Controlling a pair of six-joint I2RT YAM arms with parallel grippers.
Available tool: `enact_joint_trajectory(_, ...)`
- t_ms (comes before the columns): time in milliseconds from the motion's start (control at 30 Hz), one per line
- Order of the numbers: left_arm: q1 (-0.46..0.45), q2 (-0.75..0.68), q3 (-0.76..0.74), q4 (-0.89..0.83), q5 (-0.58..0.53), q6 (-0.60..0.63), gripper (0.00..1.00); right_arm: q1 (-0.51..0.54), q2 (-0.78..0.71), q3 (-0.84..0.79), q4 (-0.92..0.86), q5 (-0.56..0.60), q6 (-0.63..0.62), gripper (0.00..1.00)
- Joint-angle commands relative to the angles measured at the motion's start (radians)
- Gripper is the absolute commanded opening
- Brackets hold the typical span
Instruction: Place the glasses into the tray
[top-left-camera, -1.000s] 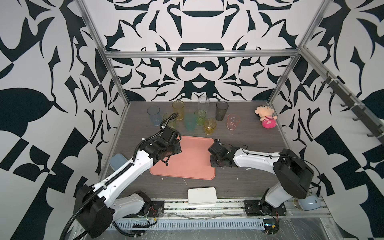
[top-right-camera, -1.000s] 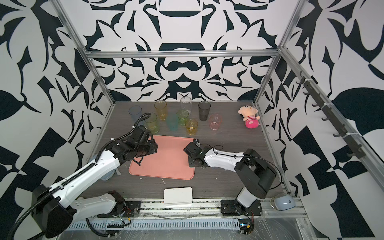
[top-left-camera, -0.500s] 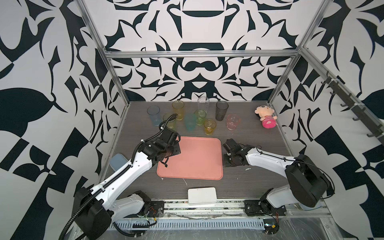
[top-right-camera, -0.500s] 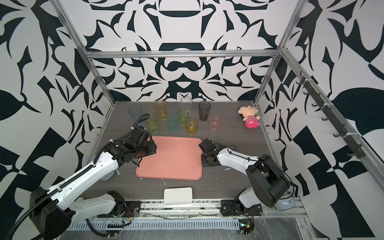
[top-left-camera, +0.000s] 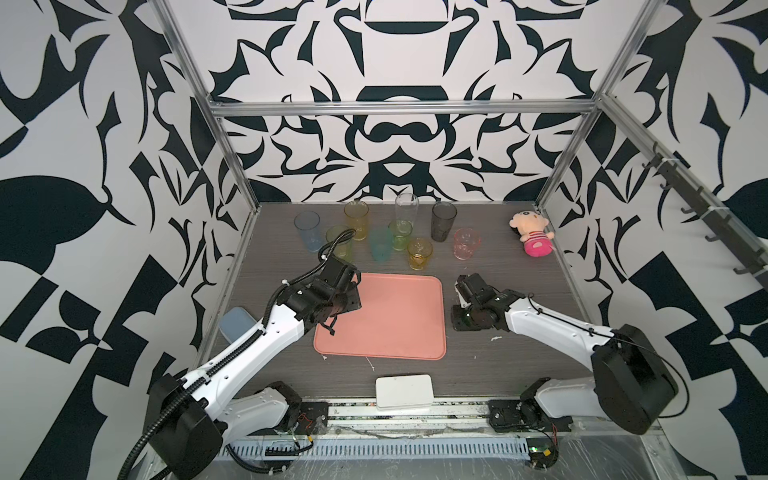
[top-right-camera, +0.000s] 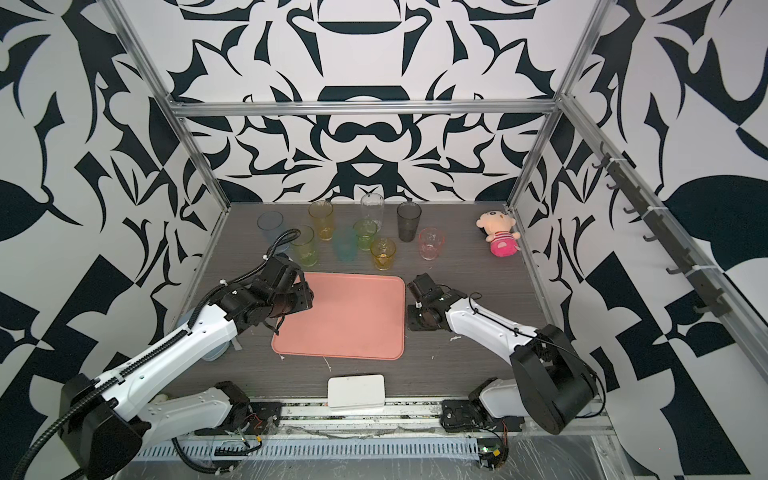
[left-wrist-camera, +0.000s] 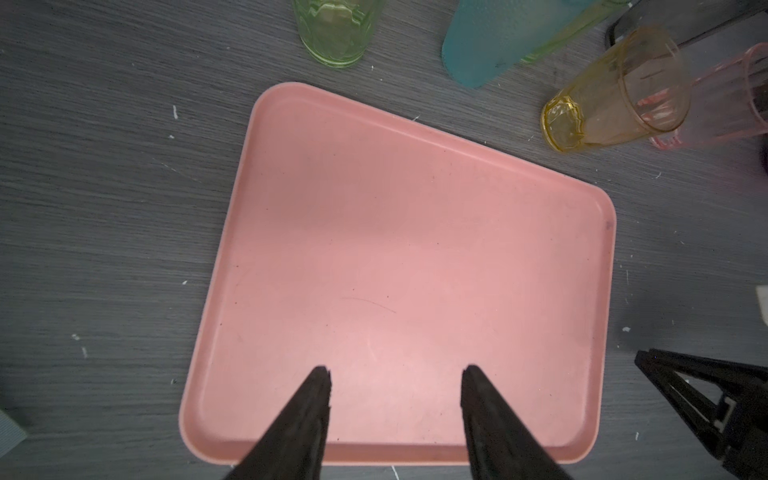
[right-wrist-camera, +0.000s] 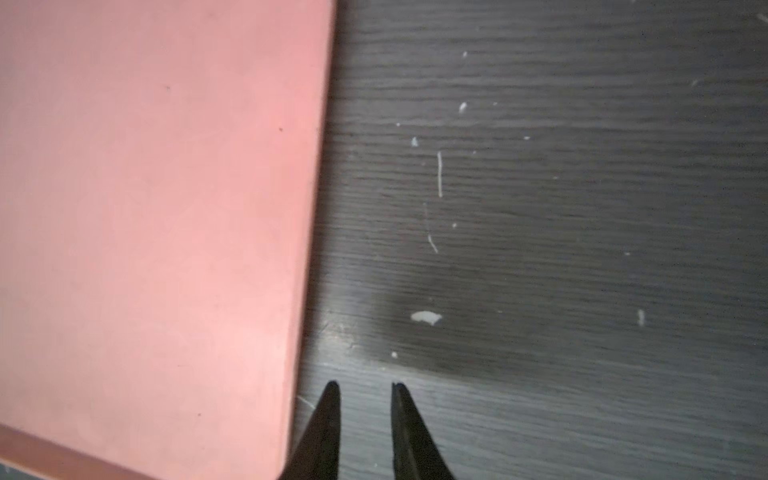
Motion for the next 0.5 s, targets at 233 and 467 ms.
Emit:
enact_joint_trajectory(233,0.004,-0.004,-0.019,0.003,0.007,-0.005,0.54,0.081,0.097,0.063,0.028,0.047,0.037,0.38)
enact_joint_trajectory(467,0.004,-0.015,-0.030,0.003,0.004,-0.011,0.55,0.083,0.157,0.086,0.025,0.076,0.029,0.34)
